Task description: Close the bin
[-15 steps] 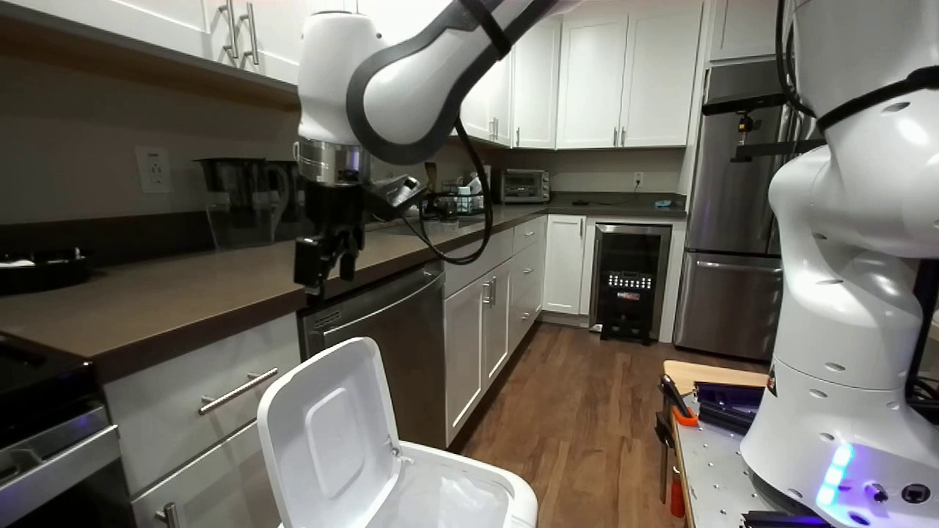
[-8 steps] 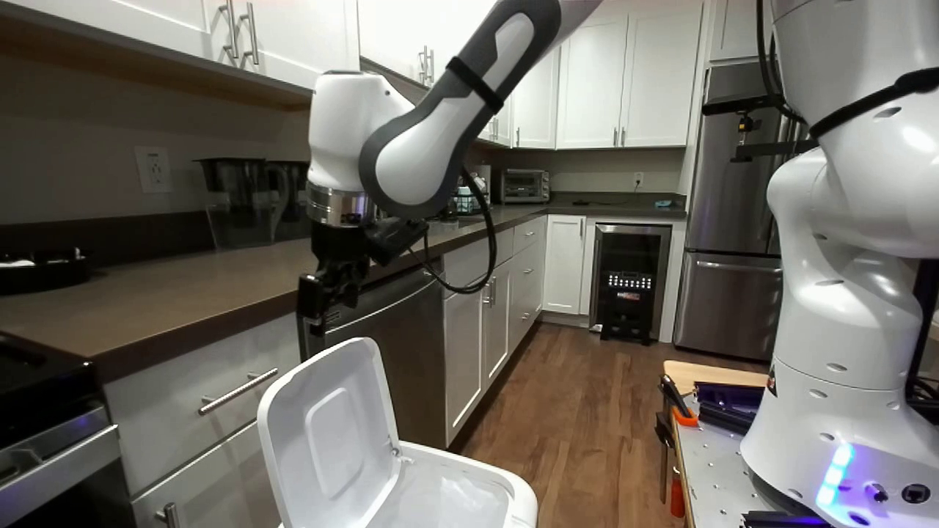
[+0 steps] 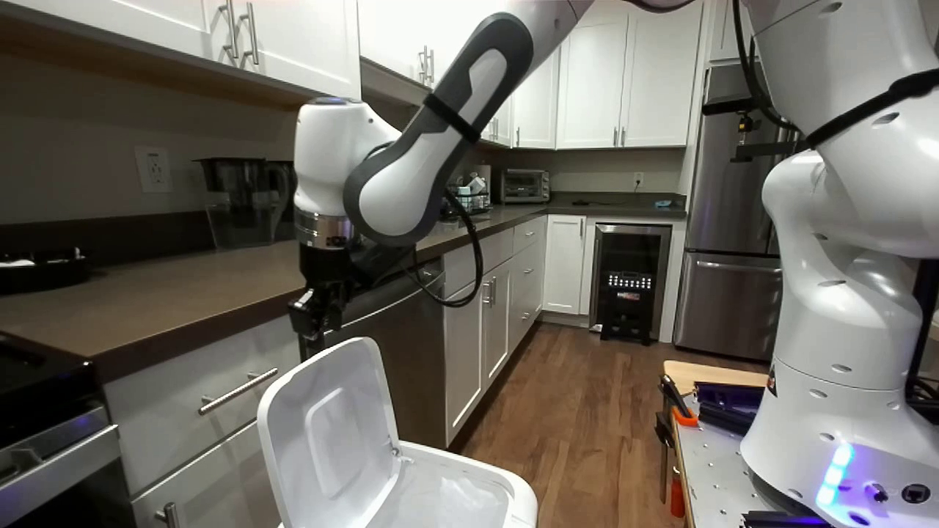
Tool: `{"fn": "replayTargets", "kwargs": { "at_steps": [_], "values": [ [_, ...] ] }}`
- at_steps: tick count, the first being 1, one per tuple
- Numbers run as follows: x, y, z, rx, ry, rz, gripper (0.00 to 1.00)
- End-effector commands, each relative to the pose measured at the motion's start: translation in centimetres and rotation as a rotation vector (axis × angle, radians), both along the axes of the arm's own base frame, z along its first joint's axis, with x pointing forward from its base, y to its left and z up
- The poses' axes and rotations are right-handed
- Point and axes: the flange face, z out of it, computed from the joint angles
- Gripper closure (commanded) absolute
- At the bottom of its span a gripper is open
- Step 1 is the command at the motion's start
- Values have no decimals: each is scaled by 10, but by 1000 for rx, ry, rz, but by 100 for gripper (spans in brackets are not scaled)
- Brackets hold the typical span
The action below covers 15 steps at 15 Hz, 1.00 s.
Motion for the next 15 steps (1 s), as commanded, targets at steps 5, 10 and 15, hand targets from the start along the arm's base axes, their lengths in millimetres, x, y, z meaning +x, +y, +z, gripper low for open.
{"fn": "replayTargets", "kwargs": {
  "at_steps": [5, 10, 15],
  "values": [
    [30, -6, -9, -38, -54, -13, 55],
    [40, -16, -23, -38, -63, -26, 73],
    [41, -20, -44, -35, -55, -24, 79]
  ]
}}
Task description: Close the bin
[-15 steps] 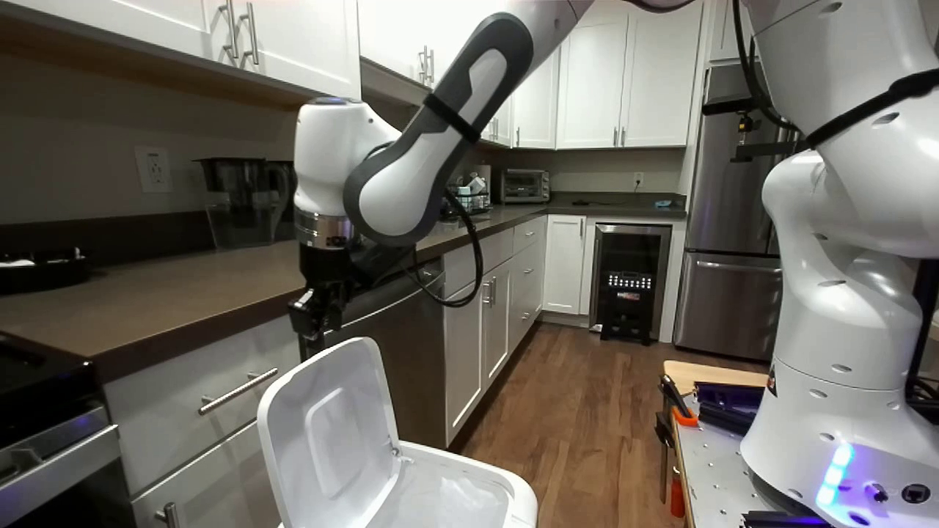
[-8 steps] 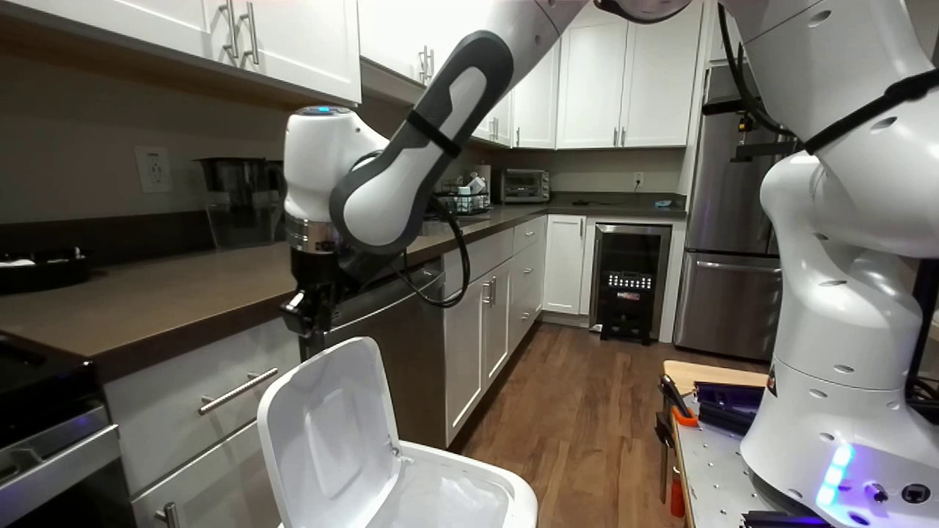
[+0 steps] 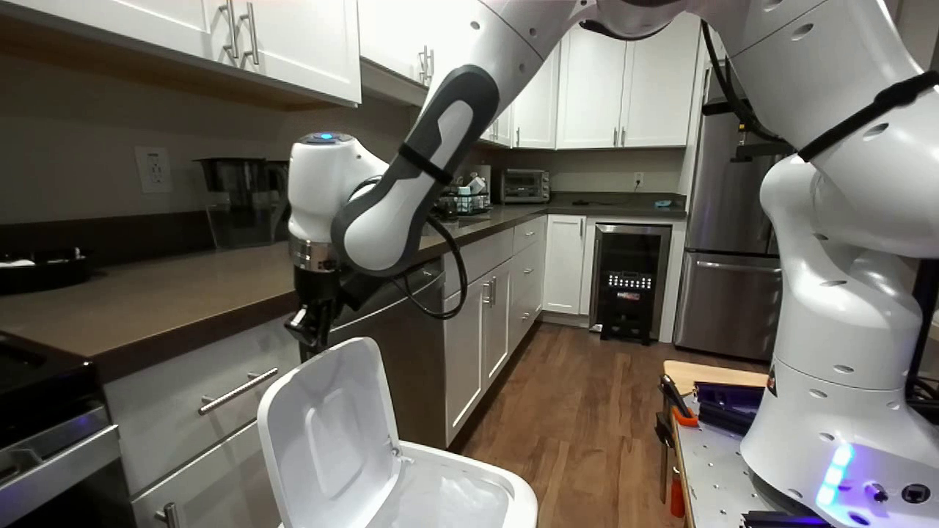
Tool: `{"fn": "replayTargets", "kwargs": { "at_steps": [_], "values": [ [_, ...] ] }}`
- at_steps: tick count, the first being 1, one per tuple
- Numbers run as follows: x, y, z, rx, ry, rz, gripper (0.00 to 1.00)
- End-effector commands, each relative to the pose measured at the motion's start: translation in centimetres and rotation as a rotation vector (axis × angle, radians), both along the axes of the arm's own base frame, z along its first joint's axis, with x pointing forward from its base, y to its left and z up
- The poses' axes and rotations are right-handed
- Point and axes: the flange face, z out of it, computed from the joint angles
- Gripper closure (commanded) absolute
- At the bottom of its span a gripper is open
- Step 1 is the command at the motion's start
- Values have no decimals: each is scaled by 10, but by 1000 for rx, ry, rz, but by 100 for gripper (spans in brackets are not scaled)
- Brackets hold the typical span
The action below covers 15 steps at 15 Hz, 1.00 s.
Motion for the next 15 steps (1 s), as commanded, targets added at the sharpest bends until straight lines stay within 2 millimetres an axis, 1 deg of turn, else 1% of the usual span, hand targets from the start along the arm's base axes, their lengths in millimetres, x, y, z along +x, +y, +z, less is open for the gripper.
{"fn": "replayTargets", "kwargs": {
  "at_steps": [1, 2, 5, 8, 11, 15],
  "values": [
    [4, 1, -11, 0, -16, -4, 83],
    [3, 1, -13, 1, -9, -4, 81],
    [0, 2, -16, 1, 12, -3, 84],
    [-6, 5, -15, -3, 66, -11, 88],
    [-19, 9, -15, -4, 132, -18, 92],
    [-36, 10, -17, -5, 212, -51, 92]
  ]
}}
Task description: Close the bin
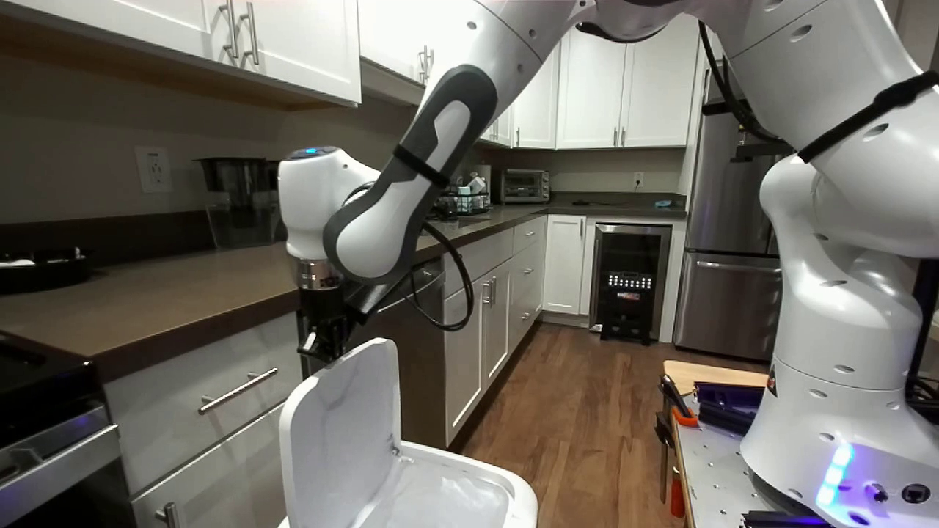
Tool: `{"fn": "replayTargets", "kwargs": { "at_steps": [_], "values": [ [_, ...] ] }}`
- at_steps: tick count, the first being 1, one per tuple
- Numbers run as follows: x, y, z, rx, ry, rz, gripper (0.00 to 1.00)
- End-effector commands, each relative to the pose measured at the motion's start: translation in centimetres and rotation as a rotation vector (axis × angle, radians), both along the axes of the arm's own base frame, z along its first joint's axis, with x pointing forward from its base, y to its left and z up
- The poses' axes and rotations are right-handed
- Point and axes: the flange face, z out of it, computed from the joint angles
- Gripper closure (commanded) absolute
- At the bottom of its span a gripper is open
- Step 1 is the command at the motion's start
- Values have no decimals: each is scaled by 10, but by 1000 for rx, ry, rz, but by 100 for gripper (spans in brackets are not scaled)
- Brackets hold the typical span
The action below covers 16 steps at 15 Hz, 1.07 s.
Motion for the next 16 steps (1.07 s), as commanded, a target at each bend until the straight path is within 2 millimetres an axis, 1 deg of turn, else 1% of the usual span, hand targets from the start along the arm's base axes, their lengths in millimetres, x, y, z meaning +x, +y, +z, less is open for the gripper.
{"fn": "replayTargets", "kwargs": {
  "at_steps": [1, 4, 6, 9, 12, 16],
  "values": [
    [-22, -5, 7, 13, 75, -26, 91],
    [-34, -14, 5, 22, 97, -49, 91],
    [-40, -22, -2, 27, 88, -55, 91],
    [-51, -33, -19, 33, 102, -72, 92],
    [-63, -38, -37, 40, 90, -71, 91],
    [-78, -35, -65, 63, 69, -64, 92]
  ]
}}
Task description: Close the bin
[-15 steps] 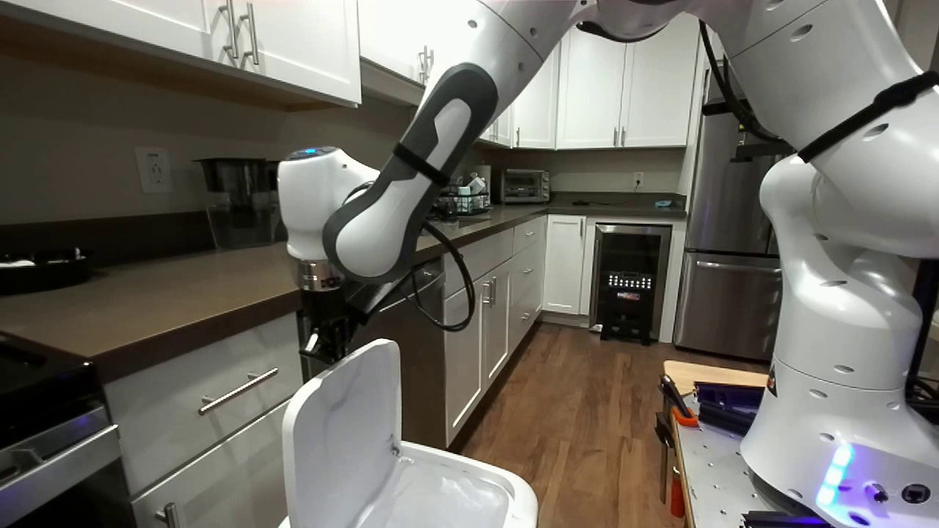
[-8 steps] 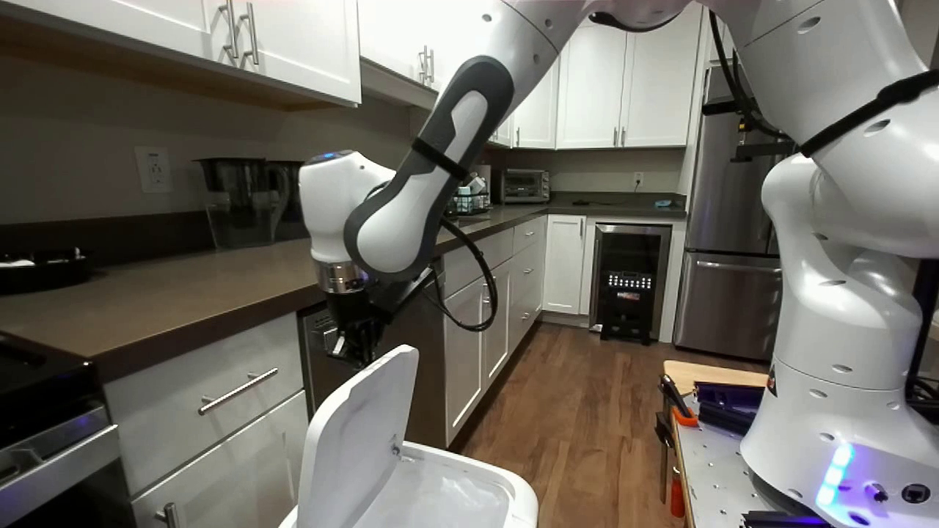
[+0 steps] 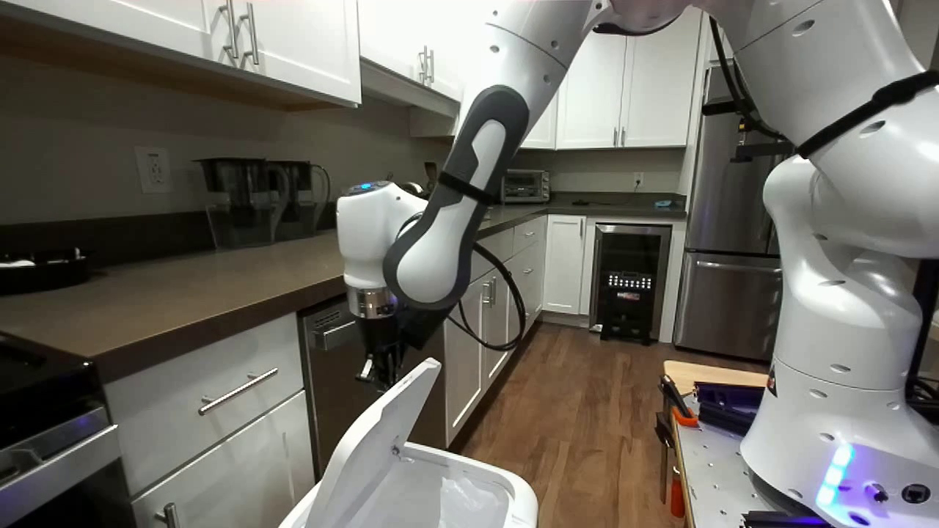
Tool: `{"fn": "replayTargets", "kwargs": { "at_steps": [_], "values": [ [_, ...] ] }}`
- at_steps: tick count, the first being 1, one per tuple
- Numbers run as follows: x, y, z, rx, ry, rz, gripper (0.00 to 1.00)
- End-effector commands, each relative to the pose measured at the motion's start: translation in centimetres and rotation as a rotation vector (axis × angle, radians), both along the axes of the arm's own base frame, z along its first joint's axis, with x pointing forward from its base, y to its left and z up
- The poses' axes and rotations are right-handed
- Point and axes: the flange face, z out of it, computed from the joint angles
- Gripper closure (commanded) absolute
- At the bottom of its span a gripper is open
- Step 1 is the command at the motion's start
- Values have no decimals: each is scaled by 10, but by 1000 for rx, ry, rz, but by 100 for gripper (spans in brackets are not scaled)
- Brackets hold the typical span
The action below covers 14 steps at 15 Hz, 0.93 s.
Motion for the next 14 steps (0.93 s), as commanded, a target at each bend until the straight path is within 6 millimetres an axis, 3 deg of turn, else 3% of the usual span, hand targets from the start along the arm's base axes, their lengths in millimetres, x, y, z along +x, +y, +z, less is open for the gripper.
{"fn": "replayTargets", "kwargs": {
  "at_steps": [1, 9, 14],
  "values": [
    [-17, 2, -24, 26, -14, -12, 91],
    [-48, 12, -74, 48, 65, -46, 91],
    [-53, 23, -85, 64, 108, -70, 91]
  ]
}}
